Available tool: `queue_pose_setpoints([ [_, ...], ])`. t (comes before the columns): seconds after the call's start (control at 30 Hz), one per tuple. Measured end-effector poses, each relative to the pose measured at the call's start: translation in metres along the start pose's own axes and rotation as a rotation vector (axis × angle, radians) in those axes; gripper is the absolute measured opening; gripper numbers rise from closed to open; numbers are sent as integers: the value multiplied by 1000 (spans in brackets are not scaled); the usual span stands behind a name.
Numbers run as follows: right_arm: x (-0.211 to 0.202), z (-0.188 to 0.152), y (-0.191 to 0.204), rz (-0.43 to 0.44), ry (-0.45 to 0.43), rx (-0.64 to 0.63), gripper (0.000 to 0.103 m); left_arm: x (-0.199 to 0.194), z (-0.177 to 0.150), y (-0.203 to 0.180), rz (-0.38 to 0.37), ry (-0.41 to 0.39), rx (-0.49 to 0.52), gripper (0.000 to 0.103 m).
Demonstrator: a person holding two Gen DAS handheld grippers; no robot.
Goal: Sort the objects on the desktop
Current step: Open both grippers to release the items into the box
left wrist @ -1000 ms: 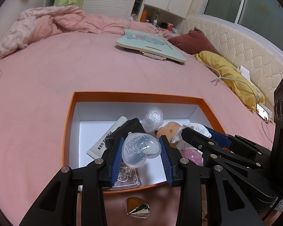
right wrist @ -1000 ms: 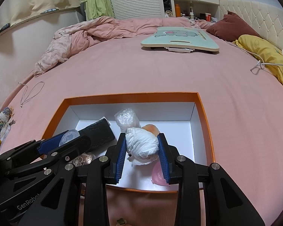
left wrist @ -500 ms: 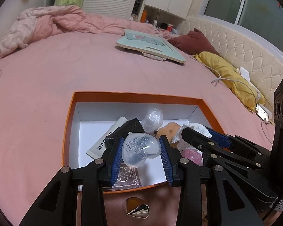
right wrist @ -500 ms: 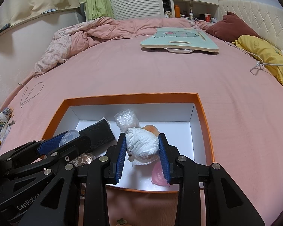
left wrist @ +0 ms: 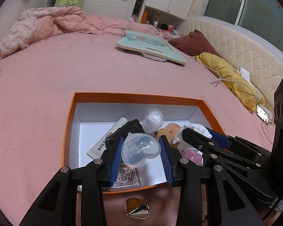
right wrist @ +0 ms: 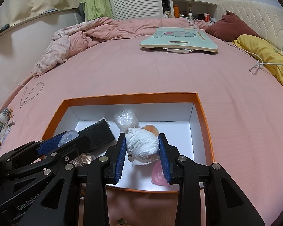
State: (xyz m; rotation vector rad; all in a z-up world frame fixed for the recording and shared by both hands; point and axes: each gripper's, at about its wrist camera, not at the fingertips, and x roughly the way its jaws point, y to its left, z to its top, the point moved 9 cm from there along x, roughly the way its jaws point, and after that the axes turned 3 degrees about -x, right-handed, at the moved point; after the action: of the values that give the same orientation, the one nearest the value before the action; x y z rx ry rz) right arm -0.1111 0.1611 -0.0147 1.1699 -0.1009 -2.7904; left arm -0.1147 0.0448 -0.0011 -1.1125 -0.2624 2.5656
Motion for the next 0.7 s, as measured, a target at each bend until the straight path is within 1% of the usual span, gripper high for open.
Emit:
queue_pose_setpoints([
  [0.1,0,0,-1,-4,-1,6,36,0,0,1,1,3,-12,39],
  [0.23,-1,0,-5,-14,-3,26,36,-1,1,4,7,-3,-22,46],
  [0.3,-1,1,-8,-22,-5,38,36,-3,3,5,26,-15,-23,53],
  [0.37,-1,1,-11,-31,-7,50,36,-6,6,10,56,-41,-35,80],
  [0.4,-1,1,-12,-35,-9,56,36,-8,8,14,64,-62,-50,86],
  [0.43,-2,2,-14,-40,-10,62,37,-11,10,15,57,-78,-69,89],
  [0.5,-2,2,-17,-48,-12,74,45,-13,12,17,44,-84,-96,92],
  [0.57,-3,3,-20,-56,-20,90,66,-14,14,19,37,-87,-115,95],
  [0.63,-8,6,-24,-62,-47,110,71,-15,15,18,34,-91,-119,95],
  [0.7,-11,9,-25,-82,-64,103,72,-15,15,17,38,-93,-115,96],
])
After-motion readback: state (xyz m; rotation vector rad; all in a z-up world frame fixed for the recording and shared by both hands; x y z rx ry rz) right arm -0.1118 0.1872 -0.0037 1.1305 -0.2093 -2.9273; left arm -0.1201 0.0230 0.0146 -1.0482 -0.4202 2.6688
